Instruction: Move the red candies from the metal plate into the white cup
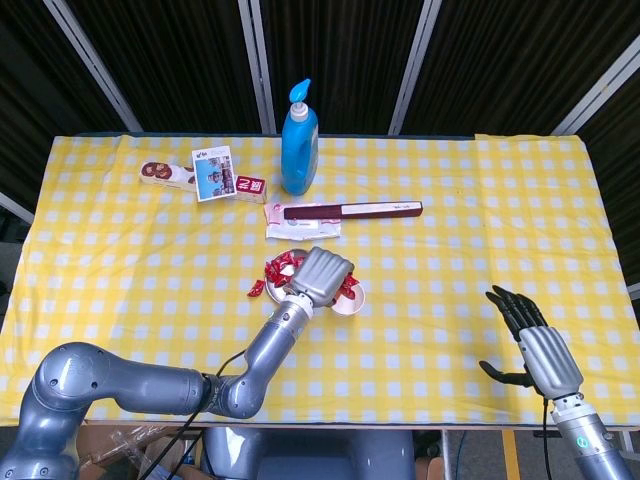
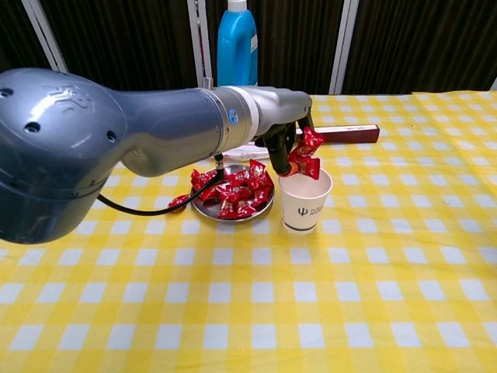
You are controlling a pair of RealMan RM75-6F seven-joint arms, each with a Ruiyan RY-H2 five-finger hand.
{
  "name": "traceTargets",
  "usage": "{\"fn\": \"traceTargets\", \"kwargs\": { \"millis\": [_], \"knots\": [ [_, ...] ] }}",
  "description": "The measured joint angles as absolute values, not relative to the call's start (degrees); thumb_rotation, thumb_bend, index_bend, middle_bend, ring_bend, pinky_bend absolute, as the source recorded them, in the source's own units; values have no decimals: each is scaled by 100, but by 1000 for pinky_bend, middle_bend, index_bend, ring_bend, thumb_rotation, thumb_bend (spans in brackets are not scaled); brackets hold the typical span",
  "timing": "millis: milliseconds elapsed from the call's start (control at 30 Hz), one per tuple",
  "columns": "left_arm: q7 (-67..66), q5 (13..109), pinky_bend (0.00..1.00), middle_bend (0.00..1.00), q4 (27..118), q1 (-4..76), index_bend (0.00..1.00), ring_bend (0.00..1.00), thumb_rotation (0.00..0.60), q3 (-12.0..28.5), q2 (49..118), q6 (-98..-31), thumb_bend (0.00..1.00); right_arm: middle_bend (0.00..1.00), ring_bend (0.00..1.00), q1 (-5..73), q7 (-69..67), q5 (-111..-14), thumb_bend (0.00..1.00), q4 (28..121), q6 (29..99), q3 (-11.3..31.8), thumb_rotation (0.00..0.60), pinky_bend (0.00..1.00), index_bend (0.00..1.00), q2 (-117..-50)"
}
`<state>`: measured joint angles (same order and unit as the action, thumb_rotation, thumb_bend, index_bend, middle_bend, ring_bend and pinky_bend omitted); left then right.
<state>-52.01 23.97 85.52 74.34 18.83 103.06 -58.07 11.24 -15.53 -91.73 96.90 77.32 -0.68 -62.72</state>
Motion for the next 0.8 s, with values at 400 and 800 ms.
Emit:
{"fn": "traceTargets", "kwargs": {
  "millis": [400, 800],
  "knots": [
    [-5212, 2299, 897, 553, 8534, 7541, 458, 844, 600, 1839, 10390, -5895, 337, 0, 0, 1125, -1557, -9182, 276, 9691, 7739, -72, 600, 0, 0, -6269],
    [-4970, 2572, 897, 397, 8929, 7245, 339, 843, 600, 1887, 9935, -6404, 243, 0, 0, 1117, -1580, -9206, 277, 9694, 7759, -81, 600, 0, 0, -6262]
  ]
}}
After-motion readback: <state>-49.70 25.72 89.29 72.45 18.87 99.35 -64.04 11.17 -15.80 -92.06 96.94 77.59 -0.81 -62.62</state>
